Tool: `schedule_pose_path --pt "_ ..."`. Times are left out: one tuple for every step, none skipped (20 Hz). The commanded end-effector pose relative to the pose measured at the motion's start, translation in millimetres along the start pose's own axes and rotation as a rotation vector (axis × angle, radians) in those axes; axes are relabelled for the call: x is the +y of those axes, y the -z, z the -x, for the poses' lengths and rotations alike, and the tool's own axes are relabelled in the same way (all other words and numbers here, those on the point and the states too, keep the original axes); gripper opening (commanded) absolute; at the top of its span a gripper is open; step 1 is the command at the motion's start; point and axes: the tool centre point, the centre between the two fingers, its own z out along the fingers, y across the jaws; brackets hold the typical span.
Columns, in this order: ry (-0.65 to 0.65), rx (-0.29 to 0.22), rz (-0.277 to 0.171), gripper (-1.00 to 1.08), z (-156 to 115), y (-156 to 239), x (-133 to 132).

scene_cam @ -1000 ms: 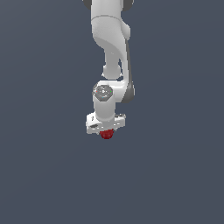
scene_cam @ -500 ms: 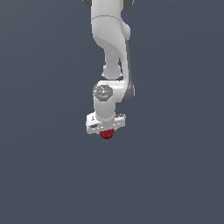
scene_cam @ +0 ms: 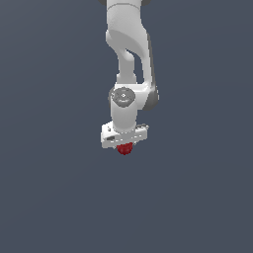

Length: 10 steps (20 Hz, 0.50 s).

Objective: Pick up the object and move it to a goal position.

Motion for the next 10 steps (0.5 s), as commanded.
schedule_pose_path --pt "0.001 0.004 0.002 -1.0 -5.8 19.8 -10.0" --pt "0.001 0.004 0.002 -1.0 -8.0 28.2 -14.6" --pt "0.001 0.004 0.002 -1.0 -10.4 37.1 -19.4" --pt "0.001 0.004 0.002 -1.0 -12.8 46.5 -24.5" --pt "0.001 0.004 0.002 -1.0 -15.4 56.3 -29.8" --pt "0.001 0.004 0.002 -1.0 -18.1 66.4 -35.2" --pt "0.001 0.004 0.002 -1.0 -20.8 76.8 -40.8" --pt "0.001 0.004 0.002 -1.0 -23.6 87.2 -46.4" --pt "0.001 0.004 0.002 -1.0 -26.5 97.8 -52.1" --pt "0.001 0.004 0.002 -1.0 -29.4 108.4 -57.8"
